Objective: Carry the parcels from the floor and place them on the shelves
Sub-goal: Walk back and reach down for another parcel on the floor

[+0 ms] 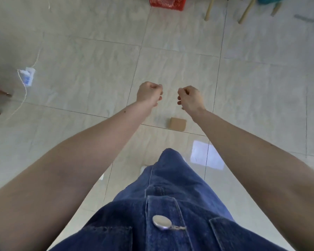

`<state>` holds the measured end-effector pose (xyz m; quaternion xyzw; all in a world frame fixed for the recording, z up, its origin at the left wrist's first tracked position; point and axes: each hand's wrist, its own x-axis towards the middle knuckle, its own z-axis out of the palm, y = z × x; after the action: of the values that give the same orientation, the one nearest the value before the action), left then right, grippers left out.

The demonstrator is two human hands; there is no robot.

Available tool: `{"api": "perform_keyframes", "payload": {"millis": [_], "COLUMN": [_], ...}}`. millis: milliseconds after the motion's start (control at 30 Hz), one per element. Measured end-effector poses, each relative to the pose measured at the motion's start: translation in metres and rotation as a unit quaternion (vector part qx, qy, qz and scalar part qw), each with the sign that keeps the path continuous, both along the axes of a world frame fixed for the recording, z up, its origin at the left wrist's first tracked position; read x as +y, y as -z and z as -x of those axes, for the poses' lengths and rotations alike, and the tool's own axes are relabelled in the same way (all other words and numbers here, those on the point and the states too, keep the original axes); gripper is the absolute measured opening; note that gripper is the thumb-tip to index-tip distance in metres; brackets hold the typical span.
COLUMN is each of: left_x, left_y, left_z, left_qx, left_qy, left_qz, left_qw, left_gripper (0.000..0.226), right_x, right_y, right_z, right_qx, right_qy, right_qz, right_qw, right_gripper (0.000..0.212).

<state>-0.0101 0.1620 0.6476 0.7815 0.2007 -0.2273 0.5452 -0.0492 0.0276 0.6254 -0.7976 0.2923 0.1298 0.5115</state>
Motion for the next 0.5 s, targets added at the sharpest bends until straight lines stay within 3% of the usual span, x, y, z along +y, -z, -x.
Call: {"api": "perform_keyframes", "payload": {"millis": [200,500], "left_x": [-0.027,-0.096], "left_y": [0.013,0.009], "left_z": [-0.057,-0.139], "left_qx": [0.005,0.004], "left_qy": [0.134,0.318], "left_qz": [0.002,0.006], "left_qw": [0.991,0.948], "left_gripper": [0.015,0.013], "right_x": [-0.012,-0.046], "right_y": [0.01,0.01], "right_z": [-0.028,-0.071], "right_qx": [0.015,0.025], "right_qy": [0.13,0.3], "right_qz": [0.016,0.019], "right_qw": [0.991,0.953], "right_gripper": [0.041,0.04]}}
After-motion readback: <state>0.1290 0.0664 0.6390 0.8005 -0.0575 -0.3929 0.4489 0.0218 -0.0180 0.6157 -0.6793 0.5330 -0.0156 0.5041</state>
